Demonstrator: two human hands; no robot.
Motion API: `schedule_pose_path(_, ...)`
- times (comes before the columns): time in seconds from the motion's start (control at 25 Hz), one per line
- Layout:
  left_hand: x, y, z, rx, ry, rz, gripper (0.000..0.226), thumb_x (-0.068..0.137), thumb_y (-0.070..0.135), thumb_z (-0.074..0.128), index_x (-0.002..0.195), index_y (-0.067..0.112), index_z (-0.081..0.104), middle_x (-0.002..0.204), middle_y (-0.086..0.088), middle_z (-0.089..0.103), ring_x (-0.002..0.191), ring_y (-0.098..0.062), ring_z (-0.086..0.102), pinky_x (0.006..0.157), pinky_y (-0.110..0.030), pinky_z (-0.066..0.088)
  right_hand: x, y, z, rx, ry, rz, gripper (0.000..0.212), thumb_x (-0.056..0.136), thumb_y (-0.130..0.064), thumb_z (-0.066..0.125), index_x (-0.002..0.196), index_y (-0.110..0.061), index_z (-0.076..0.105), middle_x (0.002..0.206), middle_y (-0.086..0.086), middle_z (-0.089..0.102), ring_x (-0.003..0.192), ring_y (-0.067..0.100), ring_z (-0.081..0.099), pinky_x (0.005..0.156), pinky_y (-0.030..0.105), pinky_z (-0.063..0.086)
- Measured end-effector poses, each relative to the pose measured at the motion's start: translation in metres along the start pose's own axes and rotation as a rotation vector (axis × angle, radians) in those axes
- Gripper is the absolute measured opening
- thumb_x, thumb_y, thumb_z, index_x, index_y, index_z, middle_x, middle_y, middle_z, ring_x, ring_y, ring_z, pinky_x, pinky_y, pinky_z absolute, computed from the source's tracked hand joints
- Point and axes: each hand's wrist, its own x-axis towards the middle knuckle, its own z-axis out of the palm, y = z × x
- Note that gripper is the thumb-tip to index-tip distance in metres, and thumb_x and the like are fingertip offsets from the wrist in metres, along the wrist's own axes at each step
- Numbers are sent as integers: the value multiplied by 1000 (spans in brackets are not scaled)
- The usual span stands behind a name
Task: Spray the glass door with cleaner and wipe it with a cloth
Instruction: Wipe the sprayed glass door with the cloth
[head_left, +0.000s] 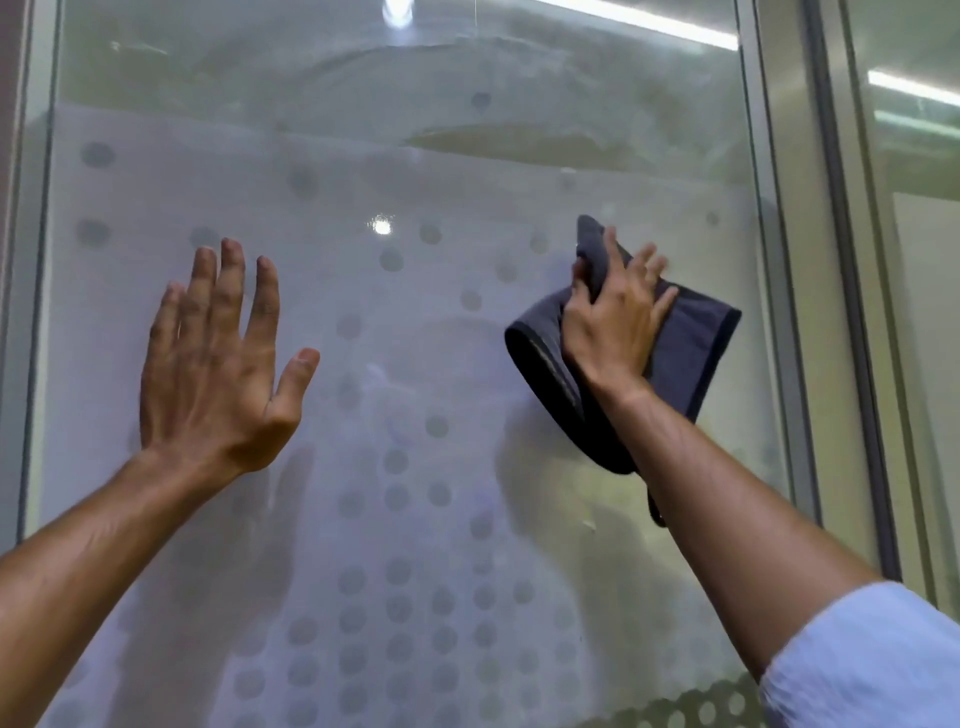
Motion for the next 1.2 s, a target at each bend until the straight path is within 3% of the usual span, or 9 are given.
schedule_pose_path(0.16, 0, -1, 0, -8, -8, 3, 80, 91, 56, 25, 157, 18, -1, 165, -12, -4, 152, -22, -8, 118, -30, -15, -11, -16, -4, 35, -162, -440, 65, 89, -29, 45, 151, -15, 34, 158, 24, 22, 148, 40, 14, 120, 55, 6)
schedule_pose_path(0.28, -1, -2, -2, -23, -14, 8, 81, 91, 56, 26, 157, 19, -1, 165, -12, -4, 151, -21, -8, 118, -28, -17, -45, 20, -15, 24, -304, -692, 62, 93, -35, 44, 151, -16, 34, 160, 21, 18, 149, 37, 12, 121, 51, 7)
schedule_pose_path(0.36, -2, -4, -2, -29, -21, 21, 81, 90, 57, 25, 157, 19, -1, 165, -12, -5, 151, -21, -9, 118, -29, -16, -55, 52, -25, 55, -328, -543, 63, 93, -34, 47, 153, -22, 29, 163, 17, 10, 150, 33, 5, 122, 49, 5)
schedule_pose_path(0.52, -4, -2, -1, -24, -13, 13, 82, 90, 56, 25, 157, 17, 0, 165, -12, -5, 151, -22, -9, 120, -36, -8, -37, 53, -27, -31, -124, -162, 58, 97, -41, 40, 153, -32, 27, 162, 16, 17, 150, 33, 7, 117, 63, 1)
schedule_pose_path(0.6, -4, -1, -2, -34, -22, 19, 82, 90, 56, 25, 157, 17, -1, 165, -12, -6, 152, -23, -9, 121, -39, -6, -35, 22, -20, 8, -146, -224, 61, 92, -39, 43, 151, -32, 32, 161, 16, 20, 150, 33, 11, 116, 64, 1)
schedule_pose_path(0.76, -4, -1, -4, -46, -37, 17, 82, 90, 56, 25, 157, 17, -1, 164, -12, -7, 151, -22, -10, 122, -40, -5, -68, -24, -6, 70, -247, -588, 60, 92, -40, 47, 149, -25, 37, 158, 17, 28, 148, 33, 20, 116, 64, 2)
schedule_pose_path(0.96, -6, -1, -6, -51, -52, 14, 83, 89, 56, 25, 157, 16, -1, 164, -13, -7, 152, -22, -9, 123, -43, -1, -76, -21, -14, 172, -286, -592, 78, 92, -60, 36, 153, -12, 28, 161, 19, 18, 151, 28, 10, 120, 56, -5)
schedule_pose_path(1.2, -6, -1, -6, -53, -60, 17, 83, 90, 56, 25, 157, 17, -4, 164, -11, -10, 151, -22, -12, 122, -41, -3, -86, -30, -2, -111, -236, -623, 82, 94, -60, 34, 153, -3, 24, 157, 32, 13, 149, 42, 6, 116, 65, 3)
